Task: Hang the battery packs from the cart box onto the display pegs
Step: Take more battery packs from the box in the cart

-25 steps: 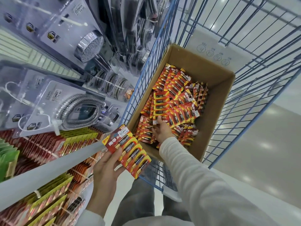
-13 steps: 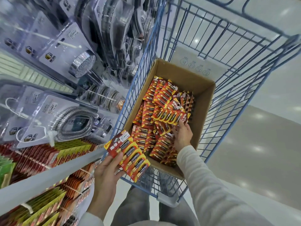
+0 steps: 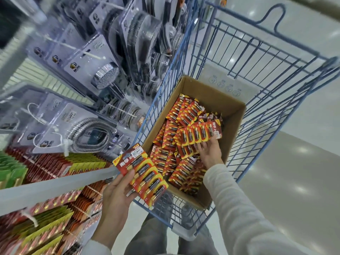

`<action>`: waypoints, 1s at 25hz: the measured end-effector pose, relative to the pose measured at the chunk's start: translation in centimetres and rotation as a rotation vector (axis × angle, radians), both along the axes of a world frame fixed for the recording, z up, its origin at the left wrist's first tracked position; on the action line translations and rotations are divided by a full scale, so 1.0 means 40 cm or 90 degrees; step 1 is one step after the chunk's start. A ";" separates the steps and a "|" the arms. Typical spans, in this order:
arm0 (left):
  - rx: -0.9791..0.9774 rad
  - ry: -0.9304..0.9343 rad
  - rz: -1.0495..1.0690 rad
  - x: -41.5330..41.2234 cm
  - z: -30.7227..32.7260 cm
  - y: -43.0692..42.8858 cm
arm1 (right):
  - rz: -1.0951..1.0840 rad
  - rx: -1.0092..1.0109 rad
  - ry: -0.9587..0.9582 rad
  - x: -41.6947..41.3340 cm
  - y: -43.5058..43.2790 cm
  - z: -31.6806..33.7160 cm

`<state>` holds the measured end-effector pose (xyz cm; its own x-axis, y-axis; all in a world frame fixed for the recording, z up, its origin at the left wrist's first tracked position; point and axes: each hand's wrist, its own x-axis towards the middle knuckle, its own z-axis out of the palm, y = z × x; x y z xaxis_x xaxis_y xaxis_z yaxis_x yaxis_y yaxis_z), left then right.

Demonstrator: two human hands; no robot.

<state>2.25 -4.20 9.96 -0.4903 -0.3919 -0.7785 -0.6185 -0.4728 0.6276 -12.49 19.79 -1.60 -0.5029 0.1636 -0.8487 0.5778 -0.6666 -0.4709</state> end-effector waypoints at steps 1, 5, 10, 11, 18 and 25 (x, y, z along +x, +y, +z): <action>0.004 0.016 0.009 0.000 0.018 0.008 | 0.035 0.017 0.031 0.005 0.013 0.036; 0.012 0.113 0.068 0.037 0.120 0.066 | 0.202 0.032 0.155 0.046 0.065 0.250; 0.036 0.231 0.211 0.177 0.244 0.136 | 0.481 0.044 0.308 0.131 0.054 0.472; 0.040 0.250 0.239 0.216 0.267 0.146 | 0.534 0.039 0.331 0.153 0.036 0.506; -0.020 0.328 0.425 0.518 0.394 0.137 | 0.786 -0.040 0.438 0.357 -0.172 0.682; -0.158 0.359 0.618 0.907 0.496 0.057 | 0.968 -0.121 0.482 0.679 -0.421 0.814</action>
<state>38.52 -1.91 29.79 -0.1521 -0.9070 -0.3927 0.3377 -0.4211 0.8418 14.69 2.97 30.96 -0.3682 -0.8749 -0.3145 0.3995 0.1565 -0.9033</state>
